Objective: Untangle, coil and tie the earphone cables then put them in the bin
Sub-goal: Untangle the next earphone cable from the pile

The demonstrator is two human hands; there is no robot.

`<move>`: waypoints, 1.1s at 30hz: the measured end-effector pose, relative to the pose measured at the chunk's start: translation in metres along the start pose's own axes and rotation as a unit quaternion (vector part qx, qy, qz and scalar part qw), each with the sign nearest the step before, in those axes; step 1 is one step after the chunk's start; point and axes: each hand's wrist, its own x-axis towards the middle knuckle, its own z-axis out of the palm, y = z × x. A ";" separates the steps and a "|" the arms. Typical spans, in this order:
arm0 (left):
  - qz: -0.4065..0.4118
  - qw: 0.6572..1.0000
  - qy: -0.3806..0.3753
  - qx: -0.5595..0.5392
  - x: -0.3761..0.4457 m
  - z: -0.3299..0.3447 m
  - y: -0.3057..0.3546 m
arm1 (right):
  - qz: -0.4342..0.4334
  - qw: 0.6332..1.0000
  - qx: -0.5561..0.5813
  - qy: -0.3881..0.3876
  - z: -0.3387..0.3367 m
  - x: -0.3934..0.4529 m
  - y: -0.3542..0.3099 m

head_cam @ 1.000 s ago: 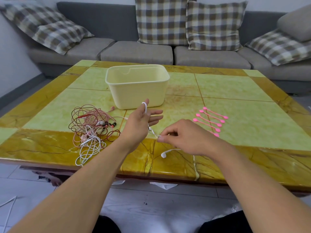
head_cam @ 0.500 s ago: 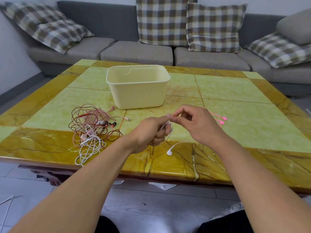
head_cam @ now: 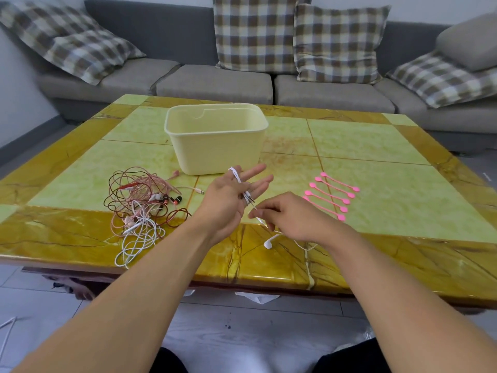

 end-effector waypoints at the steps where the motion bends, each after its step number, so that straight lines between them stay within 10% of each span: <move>1: 0.009 1.000 0.007 0.021 0.001 -0.003 -0.001 | -0.003 1.000 -0.022 -0.005 0.000 -0.001 -0.003; 10: 0.068 0.975 0.029 0.210 0.008 -0.020 -0.008 | -0.012 0.990 -0.118 -0.071 -0.003 -0.022 -0.027; 20: 0.018 0.897 -0.068 0.437 -0.013 -0.002 0.004 | -0.091 0.986 0.024 0.134 -0.032 -0.028 -0.026; 28: -0.106 0.966 -0.172 0.164 -0.009 0.002 0.007 | -0.092 0.959 0.136 0.229 -0.035 -0.013 -0.005; 33: -0.058 0.992 -0.111 -0.009 -0.007 0.006 0.014 | -0.054 0.973 0.133 0.181 -0.021 -0.006 0.000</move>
